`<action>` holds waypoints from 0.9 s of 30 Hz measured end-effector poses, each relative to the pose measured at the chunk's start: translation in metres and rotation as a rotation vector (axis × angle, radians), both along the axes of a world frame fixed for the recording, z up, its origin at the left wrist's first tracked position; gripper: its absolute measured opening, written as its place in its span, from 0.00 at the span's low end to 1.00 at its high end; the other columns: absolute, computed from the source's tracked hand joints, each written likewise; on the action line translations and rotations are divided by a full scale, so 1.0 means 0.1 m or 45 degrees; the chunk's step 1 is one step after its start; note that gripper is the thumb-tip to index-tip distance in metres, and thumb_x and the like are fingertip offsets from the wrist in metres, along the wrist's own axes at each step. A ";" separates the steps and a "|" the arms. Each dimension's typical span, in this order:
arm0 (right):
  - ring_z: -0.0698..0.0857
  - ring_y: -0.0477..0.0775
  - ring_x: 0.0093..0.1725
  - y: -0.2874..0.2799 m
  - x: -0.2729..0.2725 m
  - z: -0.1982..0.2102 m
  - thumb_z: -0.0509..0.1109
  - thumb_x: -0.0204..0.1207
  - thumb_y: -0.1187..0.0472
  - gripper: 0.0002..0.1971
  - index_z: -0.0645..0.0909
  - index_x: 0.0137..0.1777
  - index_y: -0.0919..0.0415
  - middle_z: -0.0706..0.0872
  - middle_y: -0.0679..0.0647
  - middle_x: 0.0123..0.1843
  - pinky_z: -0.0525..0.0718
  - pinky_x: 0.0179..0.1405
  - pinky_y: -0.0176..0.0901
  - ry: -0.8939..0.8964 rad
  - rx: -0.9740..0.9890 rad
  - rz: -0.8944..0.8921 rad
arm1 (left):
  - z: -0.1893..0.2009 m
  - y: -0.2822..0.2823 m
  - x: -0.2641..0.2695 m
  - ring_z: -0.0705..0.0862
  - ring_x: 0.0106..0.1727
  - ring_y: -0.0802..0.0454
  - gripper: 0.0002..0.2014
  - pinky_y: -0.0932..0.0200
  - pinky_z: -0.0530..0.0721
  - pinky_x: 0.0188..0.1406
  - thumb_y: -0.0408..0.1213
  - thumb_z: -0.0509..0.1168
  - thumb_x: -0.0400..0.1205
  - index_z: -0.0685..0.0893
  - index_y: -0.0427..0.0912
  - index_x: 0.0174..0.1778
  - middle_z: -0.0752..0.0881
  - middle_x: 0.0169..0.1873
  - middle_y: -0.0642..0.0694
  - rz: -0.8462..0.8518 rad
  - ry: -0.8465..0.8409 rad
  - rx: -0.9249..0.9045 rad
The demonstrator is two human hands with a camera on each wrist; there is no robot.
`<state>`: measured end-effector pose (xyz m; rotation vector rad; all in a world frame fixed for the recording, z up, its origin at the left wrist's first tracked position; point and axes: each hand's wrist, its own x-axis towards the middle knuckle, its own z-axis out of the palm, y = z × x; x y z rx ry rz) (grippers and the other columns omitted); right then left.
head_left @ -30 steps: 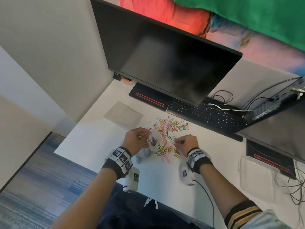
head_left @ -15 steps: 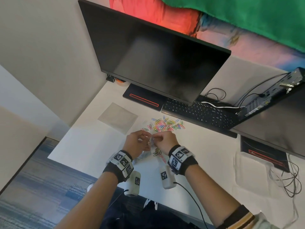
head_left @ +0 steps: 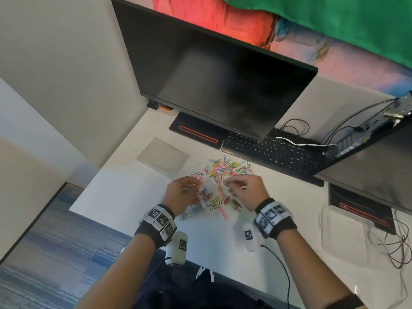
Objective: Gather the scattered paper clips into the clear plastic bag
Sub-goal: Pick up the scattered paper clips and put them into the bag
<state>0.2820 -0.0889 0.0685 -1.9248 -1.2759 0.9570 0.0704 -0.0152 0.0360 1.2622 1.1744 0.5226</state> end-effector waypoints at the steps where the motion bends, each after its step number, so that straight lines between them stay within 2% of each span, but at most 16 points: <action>1: 0.89 0.48 0.45 -0.06 0.15 -0.07 0.74 0.75 0.64 0.10 0.88 0.53 0.50 0.90 0.45 0.46 0.89 0.47 0.39 -0.006 -0.069 -0.112 | 0.01 0.03 -0.05 0.90 0.35 0.42 0.10 0.44 0.93 0.40 0.22 0.63 0.83 0.88 0.38 0.48 0.86 0.31 0.43 -0.001 0.003 0.015; 2: 0.87 0.49 0.48 -0.13 0.32 -0.17 0.78 0.71 0.60 0.16 0.86 0.59 0.50 0.88 0.46 0.49 0.89 0.52 0.44 -0.089 -0.201 -0.189 | 0.02 0.06 -0.10 0.89 0.35 0.43 0.11 0.43 0.93 0.40 0.22 0.63 0.83 0.88 0.39 0.48 0.86 0.30 0.44 0.002 0.002 0.034; 3: 0.86 0.51 0.53 -0.20 0.48 -0.29 0.82 0.66 0.53 0.28 0.81 0.66 0.52 0.86 0.49 0.54 0.87 0.56 0.48 -0.229 -0.414 -0.206 | 0.04 0.09 -0.15 0.89 0.34 0.43 0.10 0.42 0.92 0.40 0.22 0.63 0.83 0.88 0.39 0.48 0.85 0.28 0.45 0.010 -0.002 0.052; 5: 0.80 0.60 0.65 -0.34 0.64 -0.50 0.85 0.54 0.40 0.52 0.65 0.77 0.53 0.77 0.58 0.67 0.81 0.64 0.54 -0.472 -0.837 -0.083 | 0.10 0.15 -0.24 0.88 0.32 0.42 0.09 0.43 0.92 0.39 0.23 0.63 0.83 0.87 0.38 0.49 0.83 0.28 0.45 0.041 -0.005 0.091; 6: 0.76 0.64 0.70 -0.40 0.65 -0.61 0.85 0.49 0.37 0.60 0.59 0.79 0.53 0.71 0.61 0.72 0.79 0.68 0.57 -0.507 -0.923 -0.044 | 0.13 0.18 -0.29 0.88 0.31 0.43 0.09 0.44 0.92 0.38 0.23 0.63 0.83 0.87 0.37 0.50 0.83 0.28 0.45 0.056 -0.002 0.112; 8: 0.70 0.66 0.75 -0.46 0.53 -0.73 0.87 0.46 0.39 0.66 0.53 0.82 0.53 0.63 0.61 0.76 0.74 0.73 0.56 -0.436 -0.840 -0.066 | 0.17 0.22 -0.36 0.88 0.29 0.43 0.09 0.48 0.92 0.36 0.22 0.62 0.84 0.86 0.36 0.50 0.83 0.28 0.44 0.078 -0.013 0.142; 11: 0.71 0.61 0.73 -0.37 0.20 -0.81 0.88 0.47 0.44 0.64 0.58 0.82 0.55 0.65 0.57 0.72 0.73 0.75 0.53 -0.397 -0.603 -0.038 | 0.18 0.23 -0.44 0.88 0.29 0.44 0.08 0.53 0.92 0.33 0.23 0.62 0.84 0.86 0.35 0.51 0.82 0.26 0.44 0.108 -0.039 0.149; 15: 0.72 0.58 0.72 -0.11 -0.10 -0.88 0.87 0.50 0.43 0.61 0.60 0.82 0.59 0.66 0.56 0.71 0.73 0.75 0.47 -0.388 -0.490 0.027 | 0.15 0.24 -0.52 0.88 0.29 0.45 0.07 0.52 0.92 0.35 0.25 0.64 0.85 0.86 0.36 0.51 0.82 0.28 0.40 0.159 -0.078 0.125; 18: 0.73 0.60 0.69 0.04 -0.22 -0.92 0.86 0.52 0.42 0.57 0.64 0.81 0.55 0.63 0.56 0.70 0.74 0.74 0.48 -0.393 -0.387 0.026 | 0.14 0.24 -0.56 0.87 0.28 0.51 0.06 0.52 0.92 0.35 0.25 0.64 0.85 0.86 0.35 0.51 0.82 0.22 0.50 0.176 -0.078 0.117; 21: 0.75 0.61 0.67 0.06 -0.29 -0.97 0.82 0.64 0.48 0.39 0.74 0.76 0.49 0.67 0.58 0.70 0.75 0.72 0.48 -0.470 -0.256 0.029 | 0.14 0.22 -0.57 0.87 0.28 0.50 0.06 0.53 0.92 0.34 0.25 0.64 0.85 0.86 0.35 0.51 0.82 0.22 0.49 0.181 -0.104 0.116; 23: 0.78 0.59 0.63 0.06 -0.30 -0.97 0.77 0.71 0.54 0.25 0.81 0.70 0.54 0.74 0.58 0.67 0.76 0.68 0.42 -0.560 -0.192 0.043 | 0.13 0.21 -0.57 0.87 0.29 0.49 0.06 0.55 0.91 0.33 0.25 0.64 0.85 0.86 0.35 0.51 0.83 0.23 0.46 0.190 -0.115 0.118; 25: 0.83 0.57 0.55 0.06 -0.31 -0.95 0.73 0.76 0.59 0.15 0.87 0.62 0.59 0.81 0.58 0.59 0.80 0.61 0.39 -0.656 -0.119 0.079 | 0.11 0.19 -0.56 0.88 0.29 0.49 0.06 0.54 0.91 0.33 0.25 0.64 0.85 0.86 0.36 0.51 0.82 0.23 0.47 0.195 -0.115 0.107; 27: 0.86 0.57 0.50 0.07 -0.29 -0.93 0.69 0.78 0.62 0.10 0.90 0.54 0.61 0.85 0.58 0.52 0.85 0.54 0.41 -0.727 -0.106 0.131 | 0.09 0.18 -0.55 0.88 0.30 0.48 0.06 0.53 0.92 0.35 0.26 0.64 0.84 0.86 0.36 0.51 0.83 0.24 0.46 0.187 -0.111 0.096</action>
